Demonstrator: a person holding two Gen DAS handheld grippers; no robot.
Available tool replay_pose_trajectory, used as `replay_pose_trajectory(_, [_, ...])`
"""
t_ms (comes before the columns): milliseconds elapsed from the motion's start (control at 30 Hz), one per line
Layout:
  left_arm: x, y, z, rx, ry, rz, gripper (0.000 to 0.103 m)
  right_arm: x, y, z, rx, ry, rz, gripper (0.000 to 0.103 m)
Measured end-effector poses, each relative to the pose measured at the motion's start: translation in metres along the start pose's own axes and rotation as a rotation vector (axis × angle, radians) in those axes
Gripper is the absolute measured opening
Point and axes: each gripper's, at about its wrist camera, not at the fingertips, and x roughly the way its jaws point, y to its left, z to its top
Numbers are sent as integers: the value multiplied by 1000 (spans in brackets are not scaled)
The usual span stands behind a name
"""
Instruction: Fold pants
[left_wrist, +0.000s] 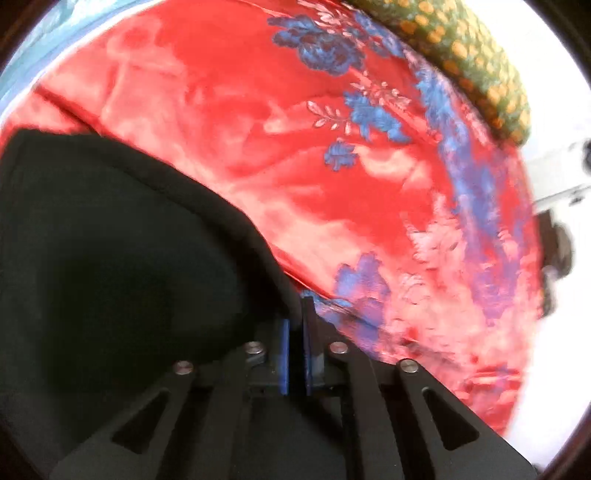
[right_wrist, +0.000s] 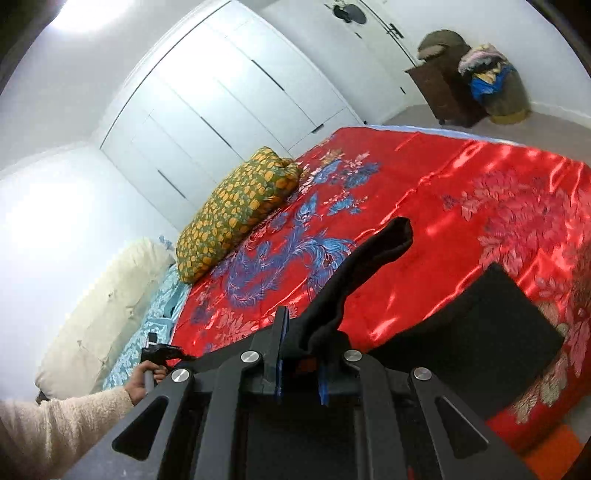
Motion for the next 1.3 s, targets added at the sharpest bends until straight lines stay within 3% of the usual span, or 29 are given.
replay_pose_trajectory(200, [-104,9,-46,41,-170,-121,4,10,-11,22,26,18,-29,14])
replay_pose_trajectory(333, [-165,32,-123,116,-254,-92,5,10,-25,39,41,54,-42,14])
replay_pose_trajectory(467, [-160,71,-209,160,-205,37,5,16,-54,28,28,185,-163,14])
replay_pose_trajectory(567, [-143,92,-242,133,-134,68,4,26,-78,6,16,318,-277,14])
replay_pose_trajectory(667, [-140,92,-252,140,-101,72,4,29,-93,-7,20,377,-342,14])
replay_pose_trajectory(800, [-148,84,-248,147,-128,47,4,26,-91,1,0,357,-354,14])
replay_pose_trajectory(933, [-161,79,-248,156,-161,6,4,16,-64,25,-133,296,-334,14])
replay_pose_trajectory(1000, [-155,80,-255,184,-145,28,4,16,-64,29,-154,297,-351,14])
replay_pose_trajectory(1167, [-135,95,-280,203,-76,70,4,38,-105,6,-139,475,-478,14])
replay_pose_trajectory(1300, [-144,84,-289,274,-103,88,4,26,-98,15,-152,415,-471,14])
